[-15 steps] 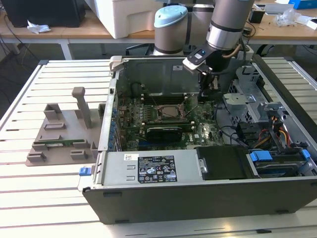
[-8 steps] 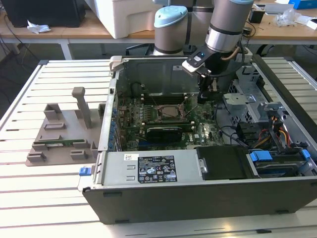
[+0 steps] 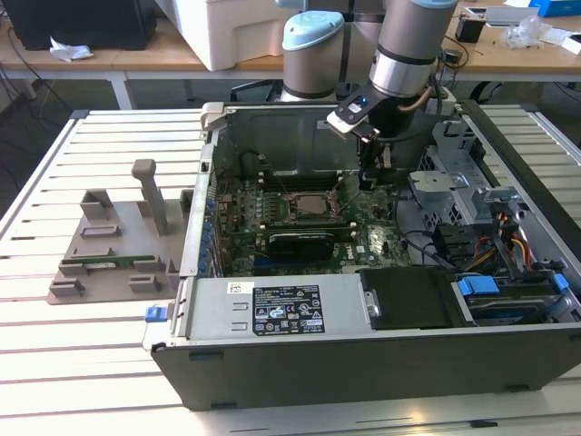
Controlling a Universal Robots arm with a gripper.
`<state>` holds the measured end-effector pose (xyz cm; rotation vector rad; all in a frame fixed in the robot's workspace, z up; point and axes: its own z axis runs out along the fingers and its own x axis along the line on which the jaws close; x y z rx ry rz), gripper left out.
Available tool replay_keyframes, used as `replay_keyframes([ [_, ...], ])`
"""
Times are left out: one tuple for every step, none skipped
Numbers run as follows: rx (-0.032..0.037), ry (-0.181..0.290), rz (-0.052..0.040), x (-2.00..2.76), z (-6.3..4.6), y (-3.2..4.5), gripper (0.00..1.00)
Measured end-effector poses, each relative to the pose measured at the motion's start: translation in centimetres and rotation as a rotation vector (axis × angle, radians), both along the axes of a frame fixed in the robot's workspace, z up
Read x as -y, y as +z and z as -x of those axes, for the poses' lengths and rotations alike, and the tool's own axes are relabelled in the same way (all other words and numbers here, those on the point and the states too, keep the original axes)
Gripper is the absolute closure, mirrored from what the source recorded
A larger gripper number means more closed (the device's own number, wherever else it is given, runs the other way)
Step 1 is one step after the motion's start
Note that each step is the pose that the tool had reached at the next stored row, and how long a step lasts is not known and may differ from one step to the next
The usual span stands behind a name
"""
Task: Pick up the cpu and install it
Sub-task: 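Close the cpu cover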
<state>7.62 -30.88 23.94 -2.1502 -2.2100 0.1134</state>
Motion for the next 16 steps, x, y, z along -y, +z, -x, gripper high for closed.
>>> replay_keyframes([
  [0.0000, 0.000, 0.0000, 0.00, 0.1, -0.01, 0.89],
  [0.0000, 0.000, 0.0001, 0.00, 0.2, -0.01, 0.89],
  [0.0000, 0.000, 0.0000, -0.01, 0.4, -0.02, 0.89],
  [0.0000, 0.000, 0.0001, 0.00, 0.6, -0.02, 0.89],
  [0.0000, 0.000, 0.0001, 0.00, 0.8, -0.02, 0.89],
  [0.0000, 0.000, 0.0000, 0.00, 1.0, -0.02, 0.89],
  [0.0000, 0.000, 0.0001, 0.00, 1.3, -0.02, 0.89],
  [0.0001, 0.000, 0.0001, 0.00, 1.5, -0.02, 0.89],
  [0.0001, 0.000, 0.0001, 0.00, 1.7, -0.02, 0.89],
  [0.0001, 0.000, 0.0001, 0.00, 1.8, -0.02, 0.89],
  [0.0000, 0.000, 0.0000, 0.00, 2.1, -0.02, 0.89],
  [0.0001, 0.000, 0.0001, 0.00, 2.3, -0.02, 0.89],
  [0.0001, 0.000, 0.0000, 0.00, 2.4, -0.02, 0.89],
  [0.0001, 0.000, 0.0001, 0.00, 2.8, -0.03, 0.89],
  [0.0000, 0.000, 0.0001, 0.00, 3.0, -0.03, 0.89],
  [0.0001, 0.000, 0.0000, 0.00, 3.2, -0.03, 0.89],
])
